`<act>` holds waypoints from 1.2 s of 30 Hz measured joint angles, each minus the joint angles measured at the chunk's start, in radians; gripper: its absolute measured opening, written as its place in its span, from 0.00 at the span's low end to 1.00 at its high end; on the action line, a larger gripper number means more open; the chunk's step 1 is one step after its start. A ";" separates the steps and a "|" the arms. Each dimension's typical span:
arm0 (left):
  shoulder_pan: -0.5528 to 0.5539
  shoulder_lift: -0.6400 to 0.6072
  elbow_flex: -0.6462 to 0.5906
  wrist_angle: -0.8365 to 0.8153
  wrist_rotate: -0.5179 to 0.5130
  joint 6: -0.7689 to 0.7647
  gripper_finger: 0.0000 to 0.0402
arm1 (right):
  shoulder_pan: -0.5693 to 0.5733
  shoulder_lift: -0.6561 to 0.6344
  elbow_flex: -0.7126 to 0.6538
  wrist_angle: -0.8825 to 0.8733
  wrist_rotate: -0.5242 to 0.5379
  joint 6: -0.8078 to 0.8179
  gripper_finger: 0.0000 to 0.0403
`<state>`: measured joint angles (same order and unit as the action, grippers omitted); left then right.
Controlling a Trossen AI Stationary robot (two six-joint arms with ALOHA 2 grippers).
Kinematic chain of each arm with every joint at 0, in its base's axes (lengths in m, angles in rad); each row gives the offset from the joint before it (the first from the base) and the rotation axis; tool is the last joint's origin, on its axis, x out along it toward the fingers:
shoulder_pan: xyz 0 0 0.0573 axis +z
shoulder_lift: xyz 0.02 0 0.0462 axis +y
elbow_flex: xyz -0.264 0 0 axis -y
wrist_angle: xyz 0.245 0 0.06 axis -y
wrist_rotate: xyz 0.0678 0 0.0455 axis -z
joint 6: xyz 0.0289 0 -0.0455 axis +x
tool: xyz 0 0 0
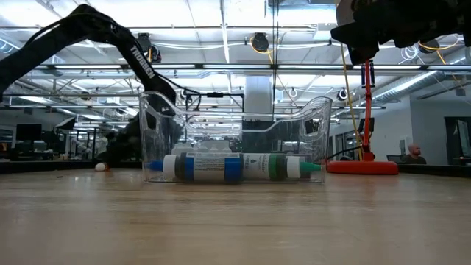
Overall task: Pick & Place food coloring
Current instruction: Put the small orange food coloring bottle into the transparent bin
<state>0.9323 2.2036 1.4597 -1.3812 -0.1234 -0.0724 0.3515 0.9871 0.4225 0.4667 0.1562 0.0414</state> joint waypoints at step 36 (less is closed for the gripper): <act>-0.059 -0.470 -0.558 0.388 0.105 -0.445 0.67 | 0.019 0.000 0.000 0.032 -0.001 0.003 0.42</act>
<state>0.8730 1.7336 0.9022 -0.9928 -0.0183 -0.5174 0.3700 0.9867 0.4225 0.4984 0.1555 0.0444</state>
